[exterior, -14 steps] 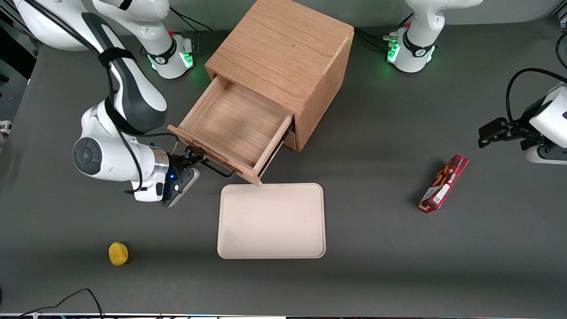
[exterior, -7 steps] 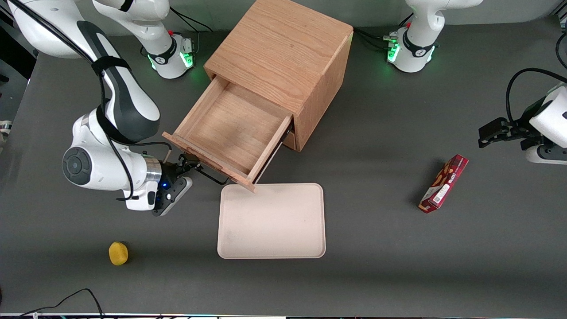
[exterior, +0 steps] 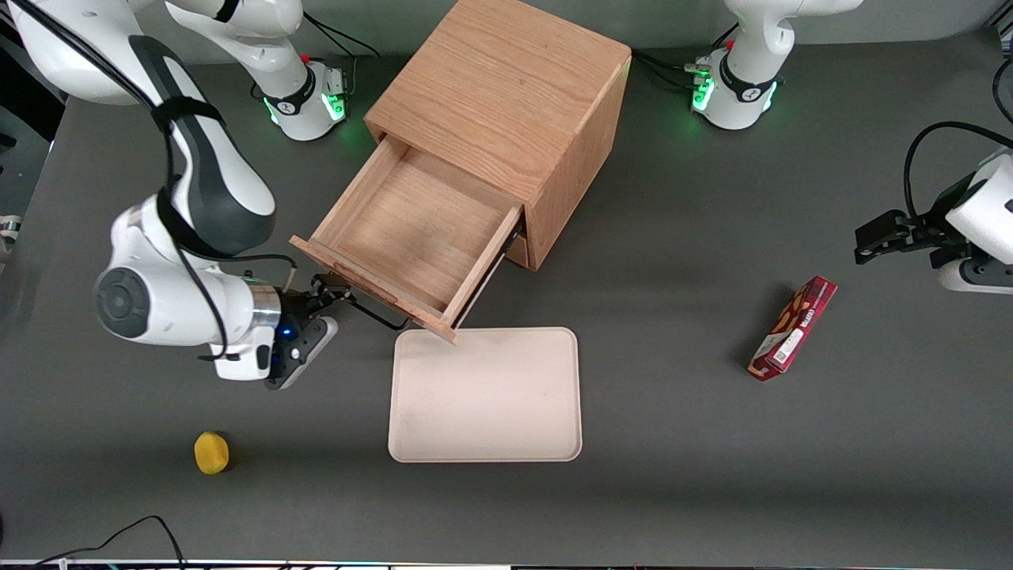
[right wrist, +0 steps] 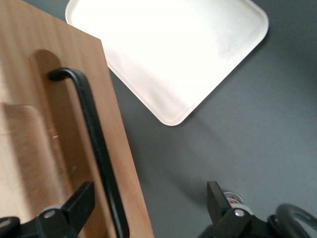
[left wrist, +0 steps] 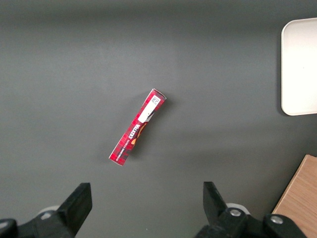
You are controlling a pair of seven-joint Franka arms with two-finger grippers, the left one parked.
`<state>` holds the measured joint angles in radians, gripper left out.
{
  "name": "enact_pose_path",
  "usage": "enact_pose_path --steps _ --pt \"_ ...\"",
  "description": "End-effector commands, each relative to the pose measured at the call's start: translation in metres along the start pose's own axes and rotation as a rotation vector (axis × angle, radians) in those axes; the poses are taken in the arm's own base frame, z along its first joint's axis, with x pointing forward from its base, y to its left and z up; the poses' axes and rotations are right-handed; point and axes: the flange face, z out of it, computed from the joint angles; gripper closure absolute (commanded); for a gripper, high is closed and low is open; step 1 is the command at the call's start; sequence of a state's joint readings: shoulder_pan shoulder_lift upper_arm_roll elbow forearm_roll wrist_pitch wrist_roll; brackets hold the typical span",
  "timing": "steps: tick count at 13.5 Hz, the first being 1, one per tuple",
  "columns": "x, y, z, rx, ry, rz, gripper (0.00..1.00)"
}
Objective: Open upper drawer
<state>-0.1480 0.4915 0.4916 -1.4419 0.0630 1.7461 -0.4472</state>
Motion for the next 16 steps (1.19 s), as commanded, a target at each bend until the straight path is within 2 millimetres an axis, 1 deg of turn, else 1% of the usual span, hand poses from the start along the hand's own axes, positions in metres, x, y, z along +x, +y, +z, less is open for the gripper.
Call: enact_pose_path --steps 1,2,3,4,7,8,9,10,12,13,14,15,16 --pt "-0.012 -0.021 -0.055 -0.066 0.006 0.017 0.00" --pt "-0.020 -0.025 -0.069 -0.079 0.004 0.067 0.00" --pt "-0.035 -0.021 -0.091 -0.098 0.015 0.145 0.00" --pt "-0.049 -0.016 -0.106 -0.108 0.018 0.207 0.00" --pt "-0.079 -0.018 -0.136 -0.138 0.005 0.354 0.00" --pt "-0.088 -0.027 -0.143 -0.170 -0.010 0.399 0.00" --pt "-0.092 -0.031 -0.145 -0.200 -0.027 0.412 0.00" --pt "-0.094 -0.033 -0.142 -0.194 -0.048 0.416 0.00" --pt "-0.095 -0.042 -0.151 -0.267 -0.041 0.475 0.00" --pt "-0.097 -0.044 -0.153 -0.279 -0.040 0.497 0.00" --pt "-0.099 -0.048 -0.150 -0.285 -0.043 0.544 0.00" --pt "-0.101 -0.055 -0.148 -0.297 -0.034 0.646 0.00" --pt "-0.099 -0.071 -0.141 -0.314 -0.026 0.740 0.00"
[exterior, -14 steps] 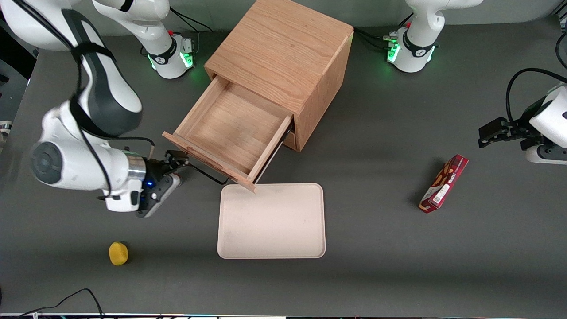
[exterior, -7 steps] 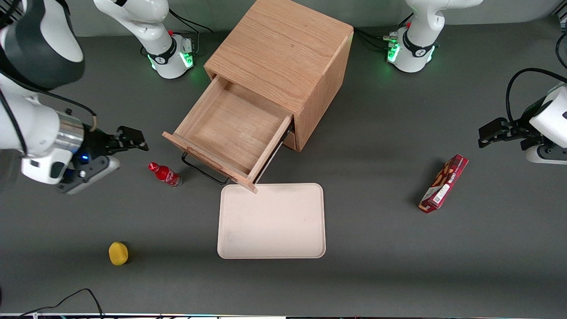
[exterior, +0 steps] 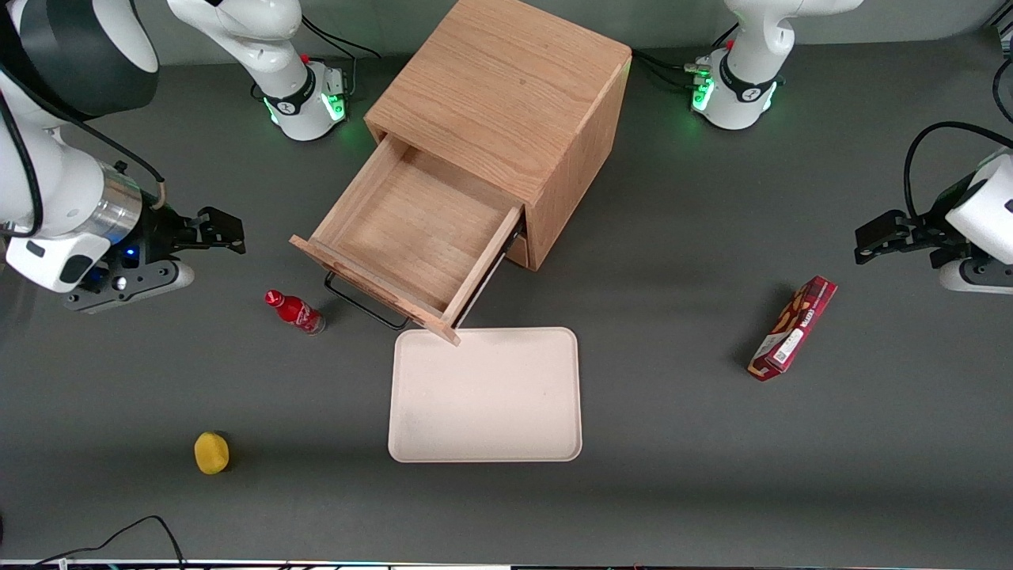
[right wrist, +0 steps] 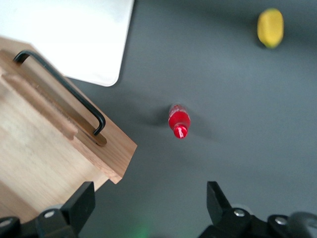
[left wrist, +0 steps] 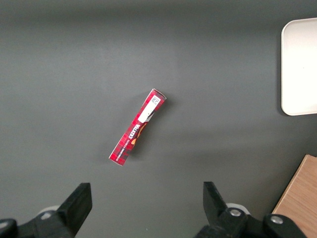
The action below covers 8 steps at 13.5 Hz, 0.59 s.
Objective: Open upper drawer
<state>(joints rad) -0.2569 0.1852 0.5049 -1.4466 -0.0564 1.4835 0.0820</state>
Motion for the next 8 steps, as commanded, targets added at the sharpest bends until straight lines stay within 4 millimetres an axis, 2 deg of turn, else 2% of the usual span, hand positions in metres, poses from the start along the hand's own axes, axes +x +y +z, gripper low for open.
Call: enact_pose_path --steps 1,6,8 --pt "-0.025 -0.032 0.003 -0.071 0.004 0.177 0.00" --pt "-0.019 -0.024 0.008 -0.060 0.002 0.190 0.00" --pt "-0.014 -0.001 0.024 -0.050 -0.004 0.226 0.00"
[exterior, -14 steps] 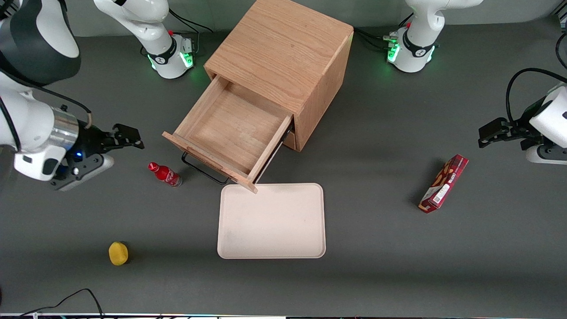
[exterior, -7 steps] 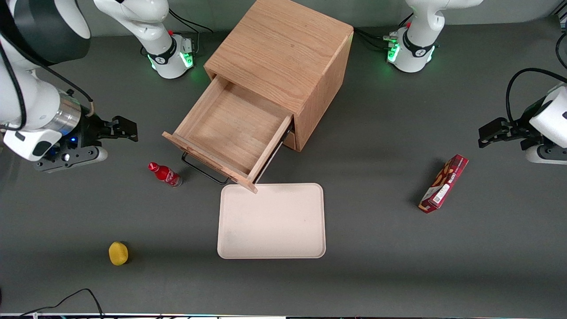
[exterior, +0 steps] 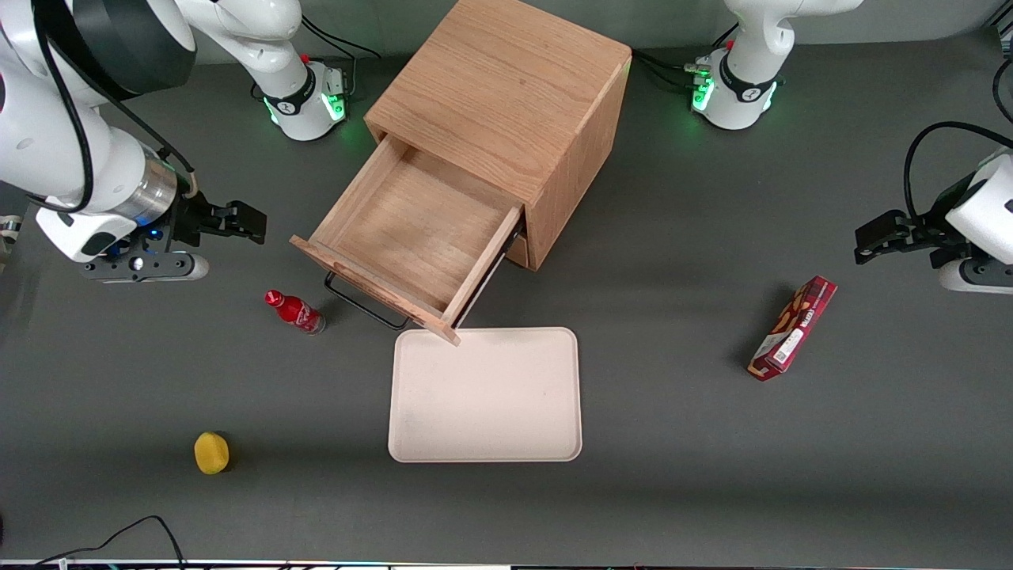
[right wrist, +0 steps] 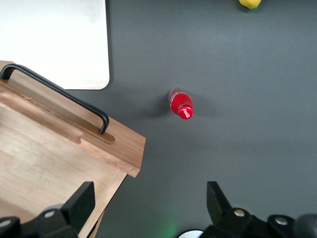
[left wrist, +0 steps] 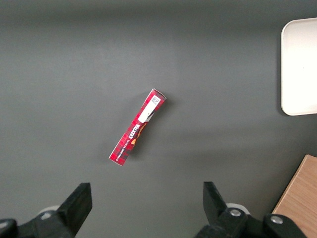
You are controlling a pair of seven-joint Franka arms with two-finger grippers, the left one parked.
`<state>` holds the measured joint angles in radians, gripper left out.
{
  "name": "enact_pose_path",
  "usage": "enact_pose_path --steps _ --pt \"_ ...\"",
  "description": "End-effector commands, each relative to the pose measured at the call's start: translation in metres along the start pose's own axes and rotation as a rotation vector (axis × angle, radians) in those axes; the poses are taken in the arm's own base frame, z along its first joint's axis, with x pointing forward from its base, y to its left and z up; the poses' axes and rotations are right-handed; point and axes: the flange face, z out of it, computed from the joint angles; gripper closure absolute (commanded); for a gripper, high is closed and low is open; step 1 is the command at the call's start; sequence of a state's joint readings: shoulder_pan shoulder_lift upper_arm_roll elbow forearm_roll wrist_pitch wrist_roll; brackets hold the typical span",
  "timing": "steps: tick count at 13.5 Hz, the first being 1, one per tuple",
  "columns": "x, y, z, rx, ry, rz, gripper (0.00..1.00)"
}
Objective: Open upper drawer
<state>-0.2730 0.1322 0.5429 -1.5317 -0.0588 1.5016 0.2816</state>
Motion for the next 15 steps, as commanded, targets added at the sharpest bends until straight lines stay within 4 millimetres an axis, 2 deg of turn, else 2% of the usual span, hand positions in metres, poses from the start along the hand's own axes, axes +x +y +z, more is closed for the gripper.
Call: enact_pose_path --steps 1,2,4,6,7,10,12,15 --pt "0.005 0.021 0.018 -0.019 0.030 0.057 0.00" --pt "0.004 0.026 0.018 -0.020 0.037 0.052 0.00" --pt "0.000 0.018 0.015 -0.026 0.040 0.039 0.00" --pt "-0.002 0.040 0.008 0.005 0.044 0.070 0.00" --pt "-0.005 0.048 0.013 0.033 0.035 0.046 0.00" --pt "-0.034 0.061 0.015 0.027 0.080 0.056 0.00" --pt "-0.033 0.065 0.010 0.030 0.081 0.081 0.00" --pt "-0.027 0.065 -0.006 0.036 0.106 0.123 0.00"
